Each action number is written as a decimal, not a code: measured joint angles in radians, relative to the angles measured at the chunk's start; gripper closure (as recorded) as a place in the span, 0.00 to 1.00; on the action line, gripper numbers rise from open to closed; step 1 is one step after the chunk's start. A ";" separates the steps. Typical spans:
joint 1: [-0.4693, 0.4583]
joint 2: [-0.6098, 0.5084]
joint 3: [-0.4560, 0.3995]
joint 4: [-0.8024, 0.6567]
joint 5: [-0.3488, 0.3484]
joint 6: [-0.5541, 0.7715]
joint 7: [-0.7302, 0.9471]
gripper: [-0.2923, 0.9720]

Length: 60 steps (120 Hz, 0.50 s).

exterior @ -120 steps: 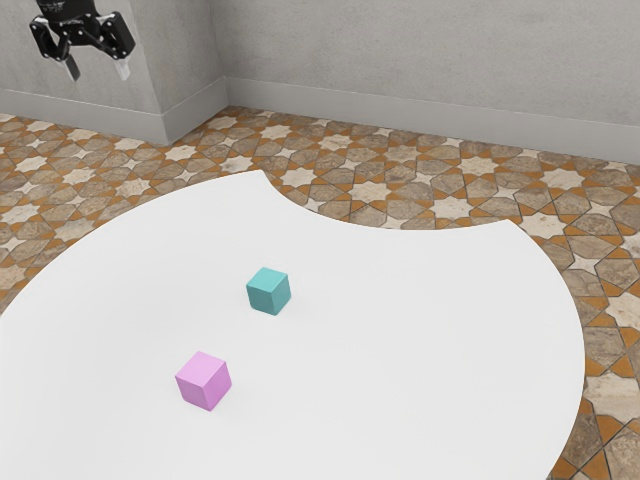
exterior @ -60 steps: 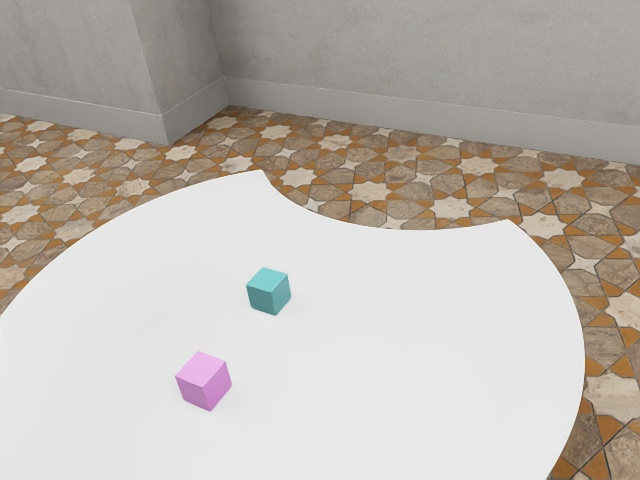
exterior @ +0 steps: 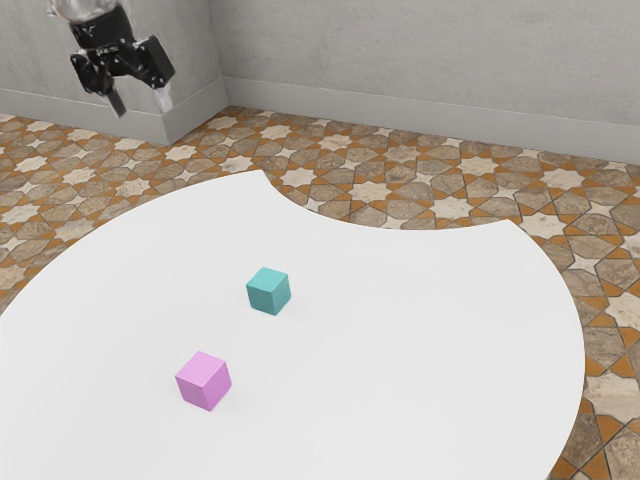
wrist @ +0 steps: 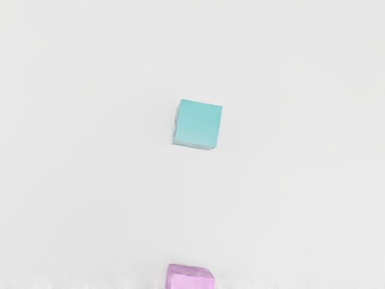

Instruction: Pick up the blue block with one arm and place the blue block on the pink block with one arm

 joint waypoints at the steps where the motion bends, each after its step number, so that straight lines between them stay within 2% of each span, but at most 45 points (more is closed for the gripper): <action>1: 0.008 -0.001 0.000 -0.020 -0.009 0.005 0.001 0.25; 10: 0.070 -0.010 0.001 -0.194 -0.039 0.044 -0.023 0.25; 19: 0.098 -0.002 0.000 -0.256 0.018 0.079 -0.047 0.25; 27: 0.073 0.008 -0.005 -0.268 0.068 0.121 -0.055 0.25; 32: 0.075 0.006 -0.055 -0.269 0.092 0.142 -0.054 0.25; 37: 0.117 0.007 -0.163 -0.258 0.135 0.160 -0.059 0.25; 42: 0.104 0.013 -0.223 -0.251 0.171 0.179 -0.067 0.25; 52: 0.041 0.038 -0.261 -0.274 0.190 0.256 -0.075 0.25; 60: 0.052 0.093 -0.264 -0.333 0.175 0.333 -0.079 0.25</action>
